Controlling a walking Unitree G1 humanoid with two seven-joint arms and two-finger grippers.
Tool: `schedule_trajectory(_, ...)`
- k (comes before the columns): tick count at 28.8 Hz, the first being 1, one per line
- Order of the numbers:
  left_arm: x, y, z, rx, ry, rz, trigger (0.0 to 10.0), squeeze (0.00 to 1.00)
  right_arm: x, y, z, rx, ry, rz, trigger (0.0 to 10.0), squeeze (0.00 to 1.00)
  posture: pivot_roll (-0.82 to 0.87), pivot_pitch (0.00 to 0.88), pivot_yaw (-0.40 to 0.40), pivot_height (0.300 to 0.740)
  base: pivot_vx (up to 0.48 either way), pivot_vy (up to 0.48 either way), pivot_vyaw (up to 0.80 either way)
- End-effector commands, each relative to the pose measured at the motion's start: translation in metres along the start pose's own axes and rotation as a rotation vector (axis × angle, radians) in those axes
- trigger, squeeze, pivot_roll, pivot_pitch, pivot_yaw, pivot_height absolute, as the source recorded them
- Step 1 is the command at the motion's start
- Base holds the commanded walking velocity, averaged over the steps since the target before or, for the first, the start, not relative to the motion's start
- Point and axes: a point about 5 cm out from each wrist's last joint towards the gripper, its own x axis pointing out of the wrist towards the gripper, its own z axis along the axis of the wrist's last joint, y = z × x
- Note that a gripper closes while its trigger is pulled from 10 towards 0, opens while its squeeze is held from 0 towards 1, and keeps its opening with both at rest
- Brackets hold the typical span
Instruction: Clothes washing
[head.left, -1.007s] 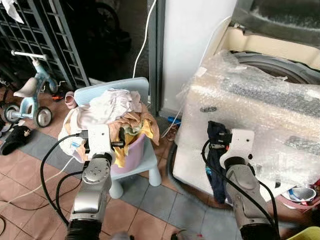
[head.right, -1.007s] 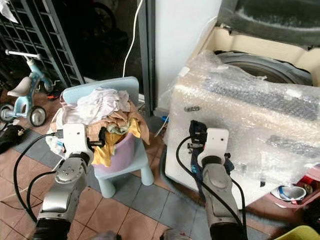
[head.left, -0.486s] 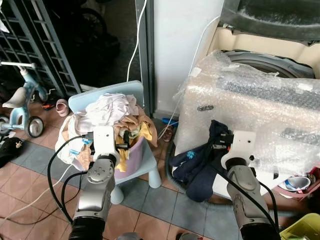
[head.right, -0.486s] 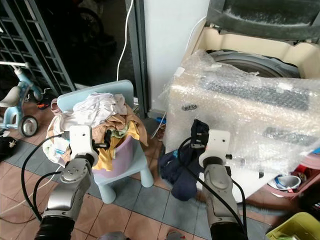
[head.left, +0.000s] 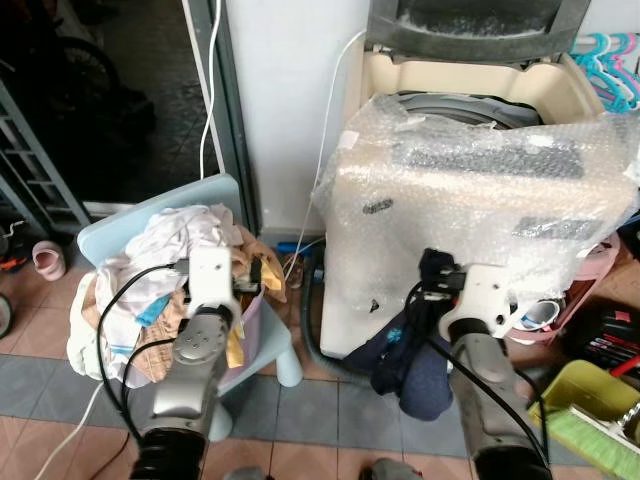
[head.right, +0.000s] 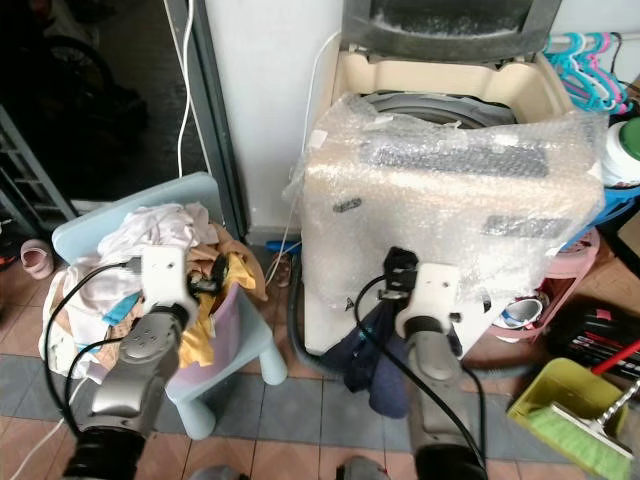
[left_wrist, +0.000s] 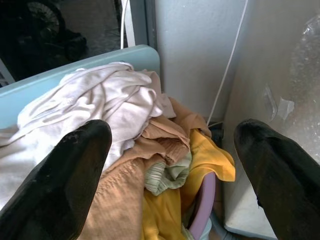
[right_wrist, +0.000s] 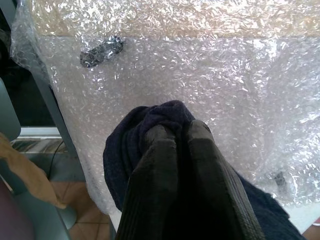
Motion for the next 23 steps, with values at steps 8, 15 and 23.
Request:
schedule_trajectory(8,0.000,-0.007,0.002,-0.007,-0.015,-0.031,10.0,0.00,0.003,-0.004,0.007,-0.004,-0.031,-0.005,10.0,0.00,-0.07,0.000,0.055,0.740,0.000,-0.337,-0.32)
schedule_trajectory(15,-0.001,-0.007,0.002,-0.011,-0.014,-0.031,10.0,0.00,0.002,-0.004,0.007,-0.005,-0.028,0.006,10.0,0.00,-0.08,0.000,0.053,0.740,0.000,-0.355,0.00)
schedule_trajectory(23,-0.016,0.005,-0.002,0.090,-0.019,-0.044,10.0,0.00,-0.005,-0.006,0.016,-0.065,-0.070,0.046,10.0,0.00,-0.07,0.000,0.049,0.740,0.000,-0.085,0.00)
